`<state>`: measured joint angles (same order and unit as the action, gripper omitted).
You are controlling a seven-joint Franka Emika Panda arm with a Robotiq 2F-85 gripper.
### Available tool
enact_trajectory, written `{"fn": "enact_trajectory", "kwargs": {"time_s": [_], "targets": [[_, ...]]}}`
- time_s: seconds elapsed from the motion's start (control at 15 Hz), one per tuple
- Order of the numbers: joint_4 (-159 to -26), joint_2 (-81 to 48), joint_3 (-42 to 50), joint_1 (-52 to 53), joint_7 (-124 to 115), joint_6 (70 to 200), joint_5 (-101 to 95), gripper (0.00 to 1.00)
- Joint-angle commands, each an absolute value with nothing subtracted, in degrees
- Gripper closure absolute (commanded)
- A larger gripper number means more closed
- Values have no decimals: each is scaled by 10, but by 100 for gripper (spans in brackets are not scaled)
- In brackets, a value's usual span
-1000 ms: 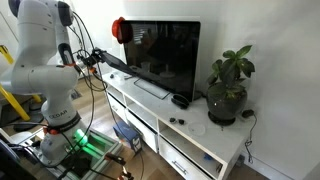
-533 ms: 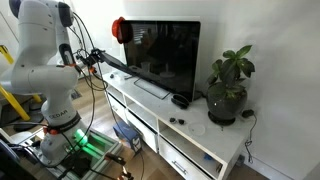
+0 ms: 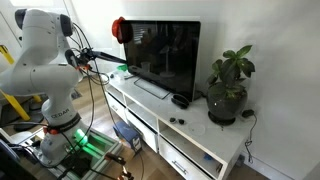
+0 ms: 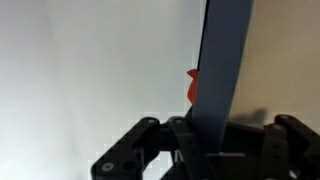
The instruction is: Remove the lid from the box and put it on the cabinet
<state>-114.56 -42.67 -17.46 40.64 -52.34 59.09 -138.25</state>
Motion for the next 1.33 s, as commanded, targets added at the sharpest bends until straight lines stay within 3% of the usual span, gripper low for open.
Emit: {"fn": "enact_trajectory", "kwargs": {"time_s": [0.0,1.27], "targets": [[-1070,-497,-140,431,-463,561,-1449,100],[-768,-728,-121,435,-550,572,-1439,100]]}}
